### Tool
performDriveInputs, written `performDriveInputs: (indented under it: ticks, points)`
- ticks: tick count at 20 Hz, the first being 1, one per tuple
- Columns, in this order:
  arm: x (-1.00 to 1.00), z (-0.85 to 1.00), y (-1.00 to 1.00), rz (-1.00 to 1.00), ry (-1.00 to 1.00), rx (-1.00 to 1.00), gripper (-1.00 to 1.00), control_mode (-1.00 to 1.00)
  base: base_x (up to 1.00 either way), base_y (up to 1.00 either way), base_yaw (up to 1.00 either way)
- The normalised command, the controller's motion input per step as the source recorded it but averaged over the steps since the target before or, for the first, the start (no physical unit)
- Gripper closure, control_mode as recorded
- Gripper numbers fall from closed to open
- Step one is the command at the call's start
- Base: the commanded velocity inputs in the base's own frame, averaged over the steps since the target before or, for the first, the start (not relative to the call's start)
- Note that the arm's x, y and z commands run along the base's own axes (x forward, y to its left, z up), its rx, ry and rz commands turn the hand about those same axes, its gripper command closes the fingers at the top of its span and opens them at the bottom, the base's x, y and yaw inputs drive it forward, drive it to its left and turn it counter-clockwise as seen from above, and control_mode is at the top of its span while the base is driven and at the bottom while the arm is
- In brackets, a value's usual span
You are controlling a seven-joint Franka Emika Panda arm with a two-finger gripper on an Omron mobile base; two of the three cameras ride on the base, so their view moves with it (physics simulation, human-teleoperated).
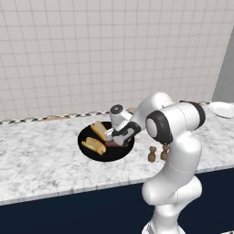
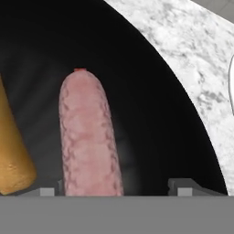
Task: Place one bun and one sausage from the bowl on each plate.
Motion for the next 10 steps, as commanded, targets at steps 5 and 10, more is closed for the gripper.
performDriveInputs:
  ticks: [5,10]
  points:
    - [-0.08,-0.37,0.0,0.0,-0.01,0.0,1.0,-1.0,0.0,0.0,0.0]
    - [-0.05,-0.32,0.0,0.0,-0.08,0.0,1.0,-1.0,0.0,0.0,0.0]
